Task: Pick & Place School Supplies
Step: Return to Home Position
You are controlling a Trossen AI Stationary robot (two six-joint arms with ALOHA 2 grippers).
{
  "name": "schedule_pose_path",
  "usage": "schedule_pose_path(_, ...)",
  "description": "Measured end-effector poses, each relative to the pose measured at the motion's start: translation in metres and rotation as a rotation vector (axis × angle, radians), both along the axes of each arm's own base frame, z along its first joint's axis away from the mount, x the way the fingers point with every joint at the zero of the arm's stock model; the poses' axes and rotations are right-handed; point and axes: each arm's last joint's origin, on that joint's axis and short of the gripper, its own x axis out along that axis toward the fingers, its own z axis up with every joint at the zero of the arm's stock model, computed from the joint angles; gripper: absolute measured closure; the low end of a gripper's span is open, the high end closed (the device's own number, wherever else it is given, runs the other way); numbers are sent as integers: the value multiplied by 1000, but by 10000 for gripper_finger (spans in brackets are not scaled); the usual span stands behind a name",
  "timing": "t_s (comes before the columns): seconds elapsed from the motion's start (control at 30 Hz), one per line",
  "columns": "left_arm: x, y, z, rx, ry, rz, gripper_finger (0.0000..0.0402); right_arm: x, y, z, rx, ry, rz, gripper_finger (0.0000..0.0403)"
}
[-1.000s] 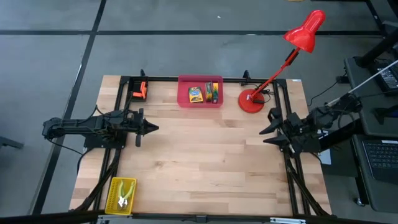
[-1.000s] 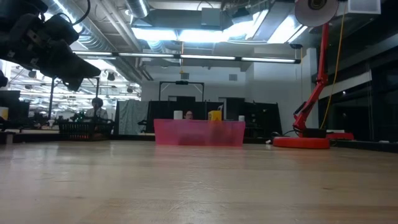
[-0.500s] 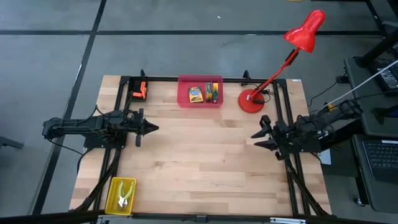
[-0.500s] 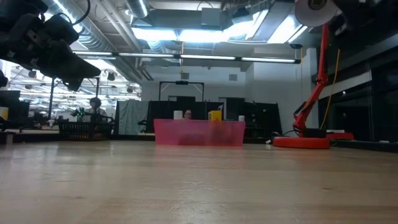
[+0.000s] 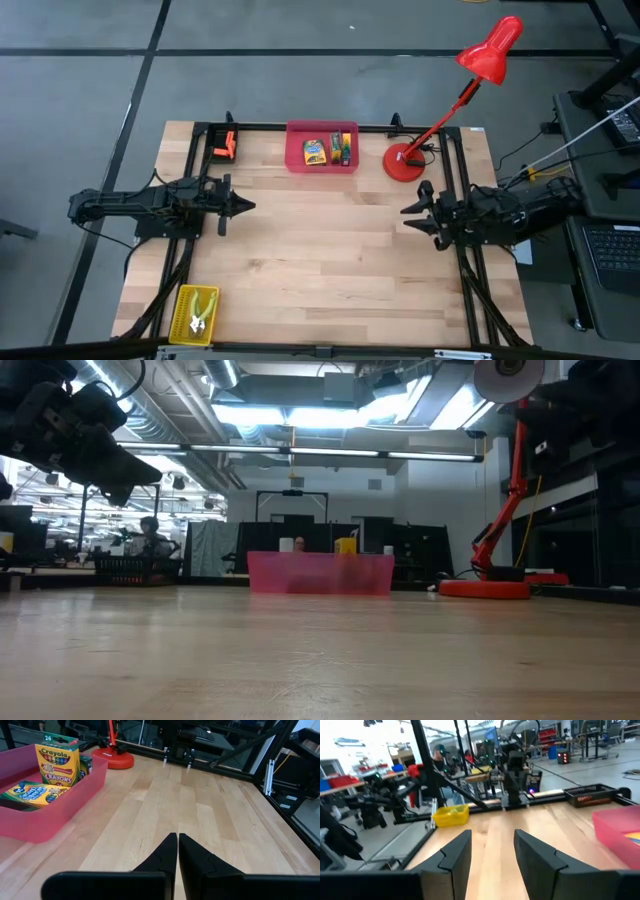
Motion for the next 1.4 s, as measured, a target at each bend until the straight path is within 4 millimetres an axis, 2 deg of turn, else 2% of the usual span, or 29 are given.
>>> schedule_pose_path(0.47,0,0,0,0,0,0,390,-14,-12,-8,-63,41,-73,249)
schedule_pose_path(0.97,0,0,0,0,-1,0,389,-14,-16,-19,-167,139,-102,249)
schedule_pose_path(1.2,0,0,0,0,-2,0,393,-14,-19,-18,-174,140,-213,249)
schedule_pose_path(1.4,0,0,0,0,-2,-1,390,-14,-17,-19,-175,146,-179,249)
